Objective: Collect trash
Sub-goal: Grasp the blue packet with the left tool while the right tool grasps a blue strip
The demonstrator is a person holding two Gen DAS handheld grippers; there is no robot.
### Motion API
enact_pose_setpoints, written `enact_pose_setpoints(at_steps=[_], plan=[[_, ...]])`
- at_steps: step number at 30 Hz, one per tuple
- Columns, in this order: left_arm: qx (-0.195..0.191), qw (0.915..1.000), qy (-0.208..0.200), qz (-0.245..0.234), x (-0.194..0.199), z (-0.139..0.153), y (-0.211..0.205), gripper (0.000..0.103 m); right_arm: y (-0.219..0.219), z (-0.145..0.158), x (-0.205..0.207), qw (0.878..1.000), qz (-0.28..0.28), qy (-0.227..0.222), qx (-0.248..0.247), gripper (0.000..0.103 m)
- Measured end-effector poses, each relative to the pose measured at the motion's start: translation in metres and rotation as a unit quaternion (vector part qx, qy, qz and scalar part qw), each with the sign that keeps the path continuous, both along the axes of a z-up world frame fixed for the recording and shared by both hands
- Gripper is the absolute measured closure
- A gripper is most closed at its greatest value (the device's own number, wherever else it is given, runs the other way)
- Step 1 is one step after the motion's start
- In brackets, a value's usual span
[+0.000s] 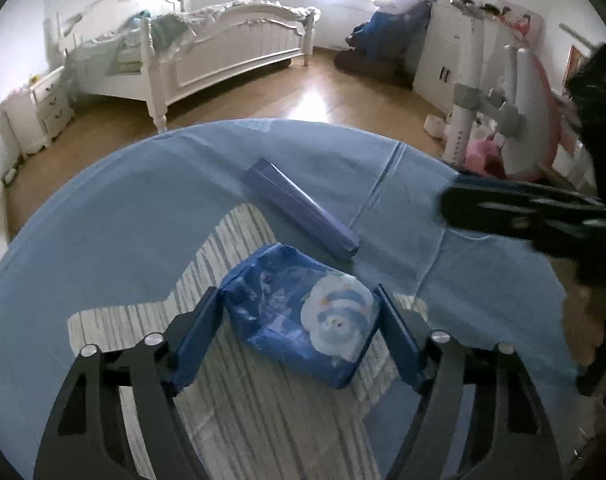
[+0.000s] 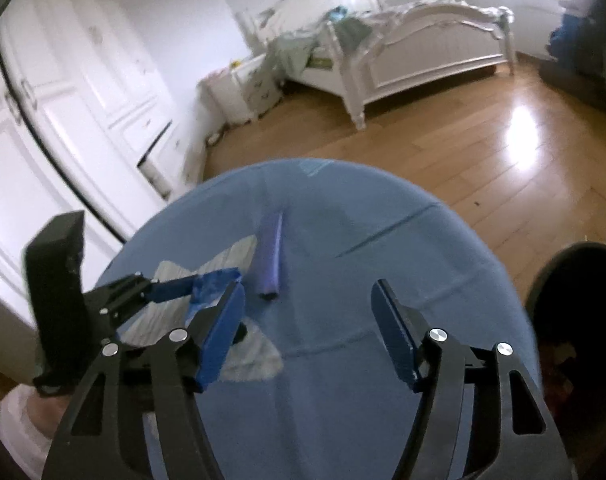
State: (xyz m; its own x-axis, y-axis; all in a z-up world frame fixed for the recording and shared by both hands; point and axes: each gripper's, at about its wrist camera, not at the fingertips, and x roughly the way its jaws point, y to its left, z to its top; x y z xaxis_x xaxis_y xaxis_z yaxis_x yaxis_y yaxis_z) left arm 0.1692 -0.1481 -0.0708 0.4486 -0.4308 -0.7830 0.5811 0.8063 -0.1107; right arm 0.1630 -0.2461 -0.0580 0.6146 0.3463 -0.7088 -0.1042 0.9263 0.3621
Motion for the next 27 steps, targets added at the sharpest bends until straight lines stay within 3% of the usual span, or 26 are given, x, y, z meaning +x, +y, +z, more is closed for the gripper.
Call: enact_pose_setpoints(at_steps=[2, 6, 10, 12, 13, 14, 15, 19, 21, 27], plan=[[-0.021, 0.9997, 0.007, 0.009, 0.0, 0.0, 0.012, 0.044, 0.013, -0.004, 0.014, 1.0, 0.009, 0.007, -0.008, 0.037], [-0.042, 0.9984, 0.01, 0.036, -0.004, 0.005, 0.04, 0.05, 0.041, -0.01, 0.048, 0.998, 0.031, 0.024, -0.044, 0.041], [-0.046, 0.9968, 0.004, 0.066, -0.007, 0.013, 0.053, 0.058, 0.069, -0.025, 0.066, 0.992, 0.043, 0.035, -0.115, 0.046], [-0.054, 0.9954, 0.004, 0.079, -0.01, 0.015, 0.063, 0.063, 0.084, -0.027, 0.066, 0.986, 0.04, 0.017, -0.161, 0.051], [-0.059, 0.9945, 0.004, 0.087, -0.012, 0.016, 0.069, 0.065, 0.084, -0.029, 0.066, 0.985, 0.044, 0.012, -0.166, 0.064], [-0.063, 0.9937, 0.001, 0.093, -0.013, 0.017, 0.072, 0.067, 0.085, -0.028, 0.065, 0.986, 0.05, 0.013, -0.157, 0.082], [-0.07, 0.9926, -0.003, 0.099, -0.014, 0.019, 0.076, 0.068, 0.084, -0.027, 0.064, 0.987, 0.051, 0.016, -0.15, 0.086], [-0.087, 0.9908, -0.015, 0.103, -0.022, 0.031, 0.076, 0.069, 0.056, -0.014, 0.043, 0.996, 0.043, -0.015, -0.079, 0.089], [-0.093, 0.9906, -0.025, 0.097, -0.026, 0.039, 0.07, 0.069, 0.037, 0.006, 0.022, 0.997, 0.022, -0.053, -0.05, 0.089], [-0.114, 0.9914, -0.048, 0.042, -0.035, 0.073, 0.015, 0.069, -0.047, 0.067, -0.054, 0.982, -0.089, -0.159, -0.041, 0.089]])
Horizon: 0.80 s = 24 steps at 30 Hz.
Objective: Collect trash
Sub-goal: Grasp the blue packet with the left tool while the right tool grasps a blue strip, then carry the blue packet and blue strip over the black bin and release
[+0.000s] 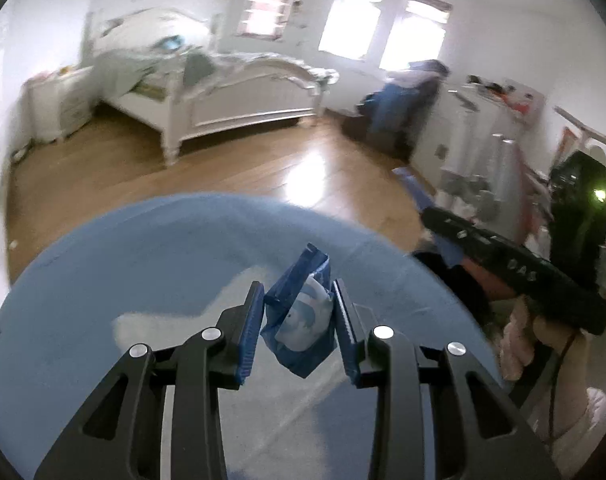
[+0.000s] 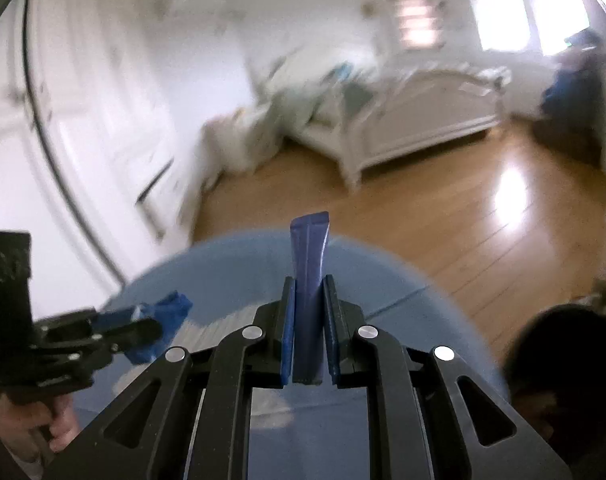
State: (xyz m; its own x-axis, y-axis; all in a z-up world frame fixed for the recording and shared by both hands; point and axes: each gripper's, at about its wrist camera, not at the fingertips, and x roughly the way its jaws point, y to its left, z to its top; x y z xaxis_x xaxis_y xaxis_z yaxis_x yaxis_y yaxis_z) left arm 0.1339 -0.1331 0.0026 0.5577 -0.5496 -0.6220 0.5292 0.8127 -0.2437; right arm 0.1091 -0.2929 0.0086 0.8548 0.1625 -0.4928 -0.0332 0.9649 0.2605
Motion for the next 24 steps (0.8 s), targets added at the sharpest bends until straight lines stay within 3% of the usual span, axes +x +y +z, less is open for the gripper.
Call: enact_pose_setpoints(at_steps=[7, 13, 16, 24], plan=[[-0.024, 0.994, -0.027, -0.104, -0.011, 0.032, -0.107, 0.069, -0.108, 0.024, -0.078, 0.989, -0.141, -0.043, -0.029, 0.089], [-0.042, 0.9849, -0.027, -0.166, -0.016, 0.036, -0.186, 0.069, -0.19, 0.005, -0.121, 0.976, -0.214, -0.029, -0.02, 0.089], [-0.041, 0.9814, -0.015, -0.187, -0.021, 0.029, -0.216, 0.068, -0.217, -0.009, -0.135, 0.971, -0.237, -0.019, -0.017, 0.089], [-0.016, 0.9747, 0.013, -0.223, -0.019, -0.002, -0.278, 0.068, -0.24, -0.041, -0.135, 0.966, -0.258, 0.001, -0.007, 0.089]])
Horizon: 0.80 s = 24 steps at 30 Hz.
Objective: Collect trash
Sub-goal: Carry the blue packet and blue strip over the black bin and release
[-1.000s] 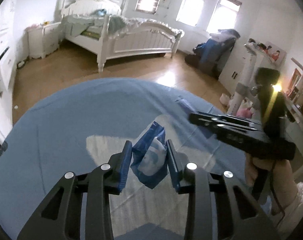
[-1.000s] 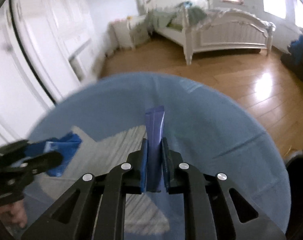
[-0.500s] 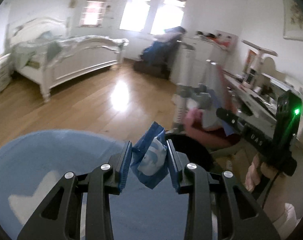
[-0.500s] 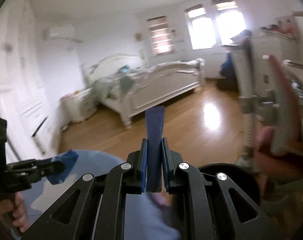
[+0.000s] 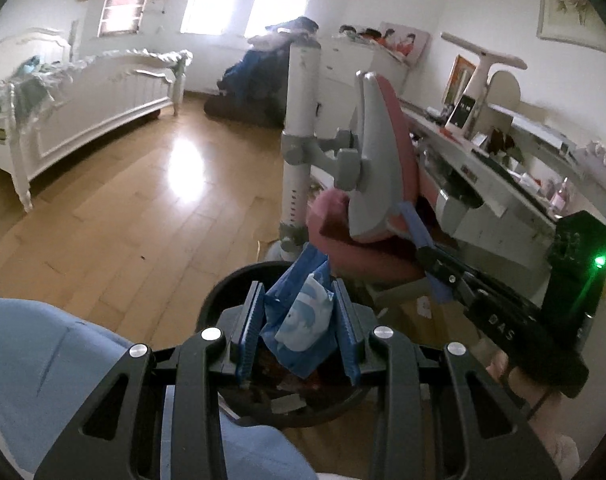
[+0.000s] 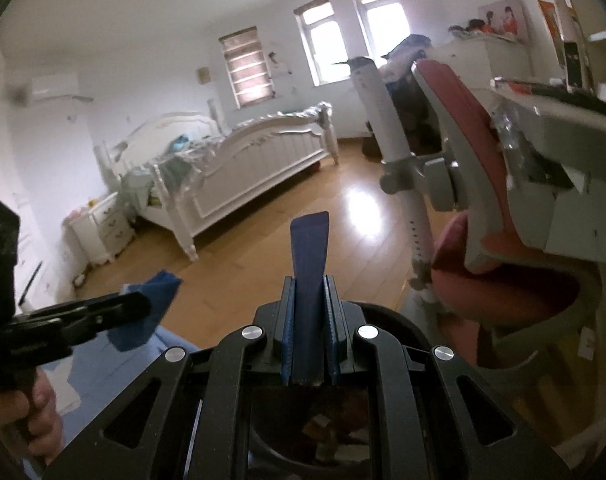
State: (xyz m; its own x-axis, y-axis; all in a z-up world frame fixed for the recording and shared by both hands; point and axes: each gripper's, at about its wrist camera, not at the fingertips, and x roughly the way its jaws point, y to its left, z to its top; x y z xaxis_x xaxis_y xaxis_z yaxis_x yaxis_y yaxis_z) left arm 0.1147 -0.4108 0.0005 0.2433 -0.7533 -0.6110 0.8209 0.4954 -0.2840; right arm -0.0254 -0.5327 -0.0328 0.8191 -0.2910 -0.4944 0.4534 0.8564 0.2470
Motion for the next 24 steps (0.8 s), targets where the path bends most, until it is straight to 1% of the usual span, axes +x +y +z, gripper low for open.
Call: enact_pose_setpoints(at_steps=[3, 9, 12, 13, 14, 15, 16, 18, 20, 24], plan=[[0.009, 0.9999, 0.004, -0.007, -0.003, -0.009, -0.009, 0.068, -0.001, -0.005, 0.003, 1.0, -0.003, 0.006, 0.003, 0.088], [0.021, 0.9996, 0.009, -0.018, -0.002, -0.018, -0.024, 0.068, -0.007, -0.017, 0.007, 1.0, -0.006, 0.014, 0.008, 0.087], [0.025, 0.9995, 0.001, -0.021, 0.001, -0.018, -0.035, 0.063, -0.017, -0.022, 0.013, 1.0, -0.01, 0.016, 0.006, 0.082], [0.025, 0.9994, -0.002, -0.025, 0.003, -0.019, -0.042, 0.051, -0.02, -0.026, 0.017, 1.0, -0.014, 0.023, 0.002, 0.075], [0.024, 0.9994, -0.005, -0.025, 0.006, -0.02, -0.047, 0.032, -0.024, -0.03, 0.023, 0.999, -0.017, 0.032, 0.0, 0.055], [0.027, 0.9995, -0.013, -0.014, 0.009, -0.02, -0.053, 0.02, -0.027, -0.034, 0.027, 0.999, -0.017, 0.038, 0.0, 0.044], [0.029, 0.9994, -0.016, -0.006, 0.011, -0.021, -0.056, 0.005, -0.03, -0.038, 0.029, 0.999, -0.017, 0.04, 0.002, 0.032], [0.033, 0.9994, -0.006, -0.003, 0.015, -0.022, -0.06, 0.005, -0.033, -0.045, 0.031, 0.999, -0.017, 0.049, 0.008, 0.031], [0.033, 0.9993, 0.011, -0.009, 0.016, -0.023, -0.057, 0.005, -0.033, -0.048, 0.027, 0.999, -0.017, 0.048, 0.013, 0.031], [0.034, 0.9994, -0.003, 0.002, 0.009, -0.015, -0.035, 0.005, -0.024, -0.045, 0.016, 0.999, -0.015, 0.037, 0.032, 0.031]])
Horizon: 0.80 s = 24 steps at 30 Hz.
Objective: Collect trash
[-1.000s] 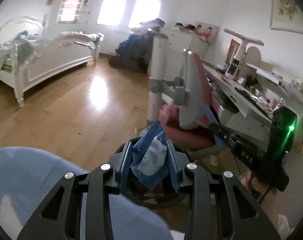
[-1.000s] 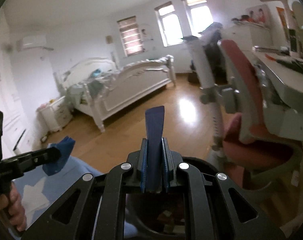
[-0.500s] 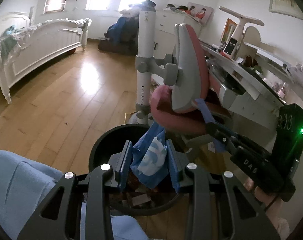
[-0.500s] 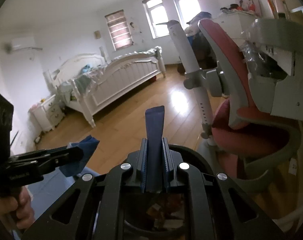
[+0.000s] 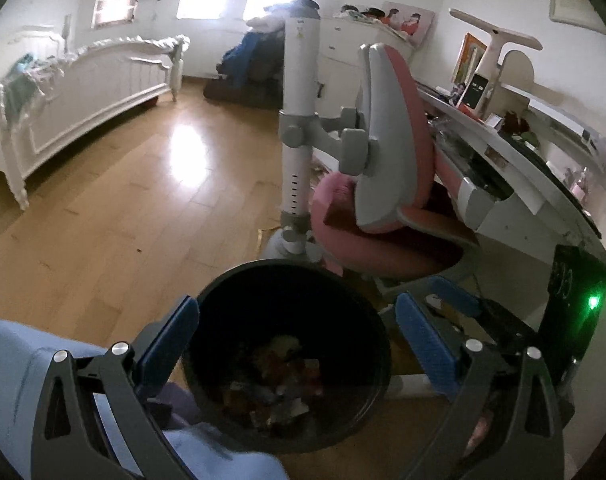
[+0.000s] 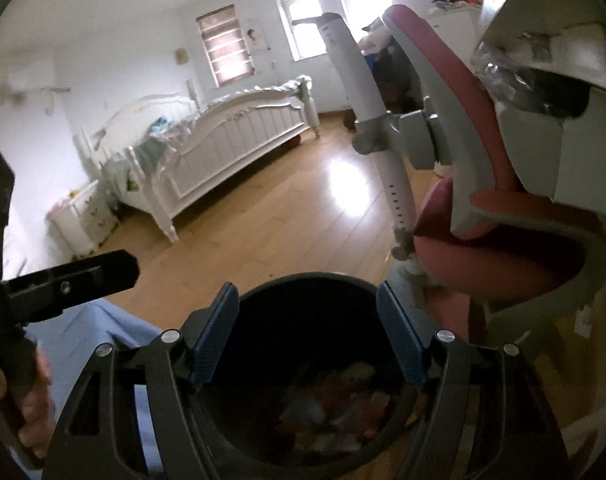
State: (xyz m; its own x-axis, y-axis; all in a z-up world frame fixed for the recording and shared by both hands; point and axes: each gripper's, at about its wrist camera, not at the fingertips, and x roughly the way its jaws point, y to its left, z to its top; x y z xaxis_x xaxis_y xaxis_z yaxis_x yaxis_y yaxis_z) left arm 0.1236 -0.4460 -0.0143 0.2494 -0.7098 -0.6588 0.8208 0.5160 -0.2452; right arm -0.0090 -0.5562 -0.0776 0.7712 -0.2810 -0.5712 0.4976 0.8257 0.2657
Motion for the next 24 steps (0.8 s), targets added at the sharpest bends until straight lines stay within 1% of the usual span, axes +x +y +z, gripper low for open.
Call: enact_pose_setpoints(at_steps=[1, 3, 4, 7, 9, 10, 12, 13, 14, 16, 17, 18, 19, 20, 21, 22, 23, 24], plan=[[0.002, 0.9999, -0.008, 0.011, -0.003, 0.004, 0.011, 0.005, 0.005, 0.003, -0.002, 1.0, 0.002, -0.002, 0.003, 0.031], [0.009, 0.9982, -0.027, 0.052, -0.008, 0.013, 0.035, 0.005, 0.02, 0.01, -0.006, 1.0, 0.01, -0.005, 0.009, 0.031], [0.01, 0.9974, -0.032, 0.064, -0.011, 0.017, 0.046, 0.005, 0.03, 0.014, -0.007, 1.0, 0.018, -0.006, 0.012, 0.031], [0.008, 0.9936, -0.044, 0.103, -0.019, 0.03, 0.092, 0.005, 0.065, 0.031, -0.009, 0.998, 0.05, -0.017, 0.018, 0.026], [0.005, 0.9893, -0.052, 0.137, -0.024, 0.037, 0.13, 0.005, 0.094, 0.043, -0.008, 0.996, 0.08, -0.024, 0.02, 0.026], [0.003, 0.9852, -0.058, 0.161, -0.027, 0.041, 0.154, 0.005, 0.11, 0.05, -0.007, 0.995, 0.094, -0.027, 0.019, 0.026], [0.007, 0.9729, -0.072, 0.22, -0.034, 0.048, 0.203, 0.005, 0.147, 0.065, -0.003, 0.99, 0.132, -0.034, 0.017, 0.023], [0.011, 0.9671, -0.082, 0.241, -0.037, 0.05, 0.223, 0.005, 0.167, 0.071, -0.001, 0.988, 0.152, -0.037, 0.017, 0.023], [0.015, 0.9594, -0.094, 0.266, -0.042, 0.052, 0.246, 0.005, 0.188, 0.077, 0.001, 0.983, 0.177, -0.039, 0.018, 0.023], [0.016, 0.9412, -0.111, 0.318, -0.053, 0.055, 0.296, 0.005, 0.231, 0.088, 0.006, 0.971, 0.234, -0.043, 0.03, 0.022], [0.017, 0.934, -0.113, 0.339, -0.057, 0.055, 0.317, 0.005, 0.26, 0.094, 0.009, 0.96, 0.273, -0.045, 0.04, 0.022], [0.017, 0.9248, -0.117, 0.362, -0.063, 0.054, 0.341, 0.005, 0.276, 0.098, 0.01, 0.954, 0.292, -0.047, 0.044, 0.022], [0.017, 0.9179, -0.122, 0.377, -0.067, 0.054, 0.356, 0.005, 0.304, 0.104, 0.01, 0.944, 0.322, -0.054, 0.045, 0.022], [0.018, 0.9062, -0.134, 0.4, -0.073, 0.052, 0.378, 0.005, 0.326, 0.109, 0.009, 0.936, 0.344, -0.062, 0.04, 0.022], [0.02, 0.8939, -0.147, 0.423, -0.08, 0.05, 0.396, 0.005, 0.343, 0.115, 0.007, 0.93, 0.358, -0.072, 0.033, 0.021], [0.02, 0.8857, -0.156, 0.437, -0.084, 0.048, 0.408, 0.005, 0.362, 0.119, 0.005, 0.925, 0.369, -0.088, 0.02, 0.013], [0.022, 0.8774, -0.164, 0.45, -0.089, 0.045, 0.422, 0.005, 0.375, 0.12, 0.003, 0.925, 0.365, -0.104, 0.006, 0.004], [0.024, 0.8729, -0.167, 0.458, -0.093, 0.041, 0.432, 0.005, 0.382, 0.118, 0.003, 0.928, 0.354, -0.114, -0.003, 0.004]])
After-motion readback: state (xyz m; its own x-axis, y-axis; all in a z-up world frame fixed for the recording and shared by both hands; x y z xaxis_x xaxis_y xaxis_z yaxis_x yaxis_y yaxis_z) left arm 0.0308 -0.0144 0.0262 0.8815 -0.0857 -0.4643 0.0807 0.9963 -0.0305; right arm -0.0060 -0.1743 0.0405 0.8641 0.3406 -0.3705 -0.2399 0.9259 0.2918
